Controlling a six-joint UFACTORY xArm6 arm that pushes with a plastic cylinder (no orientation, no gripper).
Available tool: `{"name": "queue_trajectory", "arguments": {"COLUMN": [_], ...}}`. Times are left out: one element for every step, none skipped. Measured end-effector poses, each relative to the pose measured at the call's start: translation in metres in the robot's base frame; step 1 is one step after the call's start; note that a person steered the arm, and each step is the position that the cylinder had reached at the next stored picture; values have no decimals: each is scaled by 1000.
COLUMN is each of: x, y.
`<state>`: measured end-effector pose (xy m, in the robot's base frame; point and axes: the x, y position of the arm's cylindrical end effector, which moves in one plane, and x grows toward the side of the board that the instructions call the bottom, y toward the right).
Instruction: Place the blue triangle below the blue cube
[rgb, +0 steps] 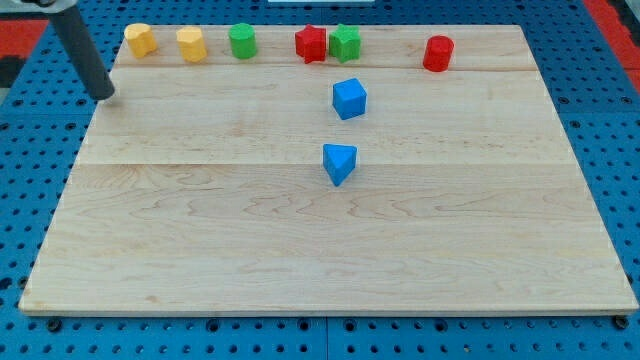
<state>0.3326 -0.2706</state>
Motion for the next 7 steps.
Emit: {"name": "queue_trajectory", "arguments": {"x": [6, 8, 4, 4, 4, 4, 4], "y": [35, 87, 149, 174, 175, 175, 175]}}
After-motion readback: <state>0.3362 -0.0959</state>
